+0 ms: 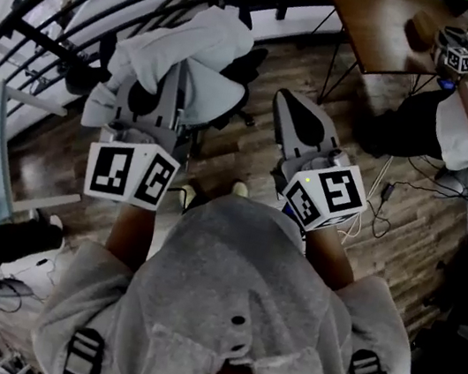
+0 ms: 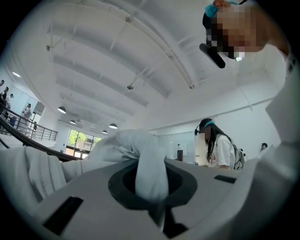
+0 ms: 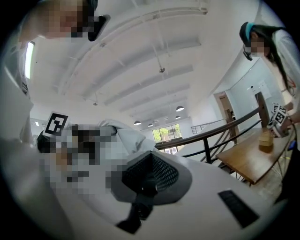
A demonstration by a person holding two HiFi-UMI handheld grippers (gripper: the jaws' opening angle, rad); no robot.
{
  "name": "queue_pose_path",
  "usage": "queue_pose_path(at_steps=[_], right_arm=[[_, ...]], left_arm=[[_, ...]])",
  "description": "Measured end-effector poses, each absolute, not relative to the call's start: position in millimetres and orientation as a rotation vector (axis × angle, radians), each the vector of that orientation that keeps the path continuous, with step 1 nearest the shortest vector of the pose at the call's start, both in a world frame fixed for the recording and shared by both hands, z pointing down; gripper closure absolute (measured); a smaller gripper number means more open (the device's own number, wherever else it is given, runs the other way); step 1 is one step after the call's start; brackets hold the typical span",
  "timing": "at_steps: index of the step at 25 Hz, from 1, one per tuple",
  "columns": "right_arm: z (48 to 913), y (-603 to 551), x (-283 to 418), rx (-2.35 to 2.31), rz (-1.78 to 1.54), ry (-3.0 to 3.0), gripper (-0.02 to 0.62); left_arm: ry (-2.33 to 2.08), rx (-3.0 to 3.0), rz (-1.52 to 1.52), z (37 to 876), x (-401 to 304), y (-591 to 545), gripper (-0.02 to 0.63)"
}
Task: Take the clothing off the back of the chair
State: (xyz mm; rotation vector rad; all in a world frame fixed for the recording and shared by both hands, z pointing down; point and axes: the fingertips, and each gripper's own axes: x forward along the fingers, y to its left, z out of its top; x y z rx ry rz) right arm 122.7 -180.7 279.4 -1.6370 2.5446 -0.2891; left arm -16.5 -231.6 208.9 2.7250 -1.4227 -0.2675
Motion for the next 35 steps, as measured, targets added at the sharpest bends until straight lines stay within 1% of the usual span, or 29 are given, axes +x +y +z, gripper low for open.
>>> queue_pose_path(at_steps=[12, 26, 32, 35], right_arm=[[279.4, -154.1, 201.1, -1.948, -0.268, 2.306, 0.586], [289.8, -144.7, 255.9, -2.229, -0.226, 2.067, 0.586], [274.9, -94.8, 267.8, -2.28, -0.208, 1.988, 0.586], [275.5, -83.0, 271.0, -2.306, -0.218, 1.948, 0.586]], left_arm=[[-1.144, 2.826, -0.272, 211.2, 57.8, -251.8, 0.577], [-0.929, 2.893, -0.28, 225.4, 106.7, -287.1, 0.577], [-0.781, 2.942, -0.27, 213.3, 141.4, -241.9, 0.577], [-0.688, 2.965, -0.217, 221.1, 160.4, -226.6, 0.577]])
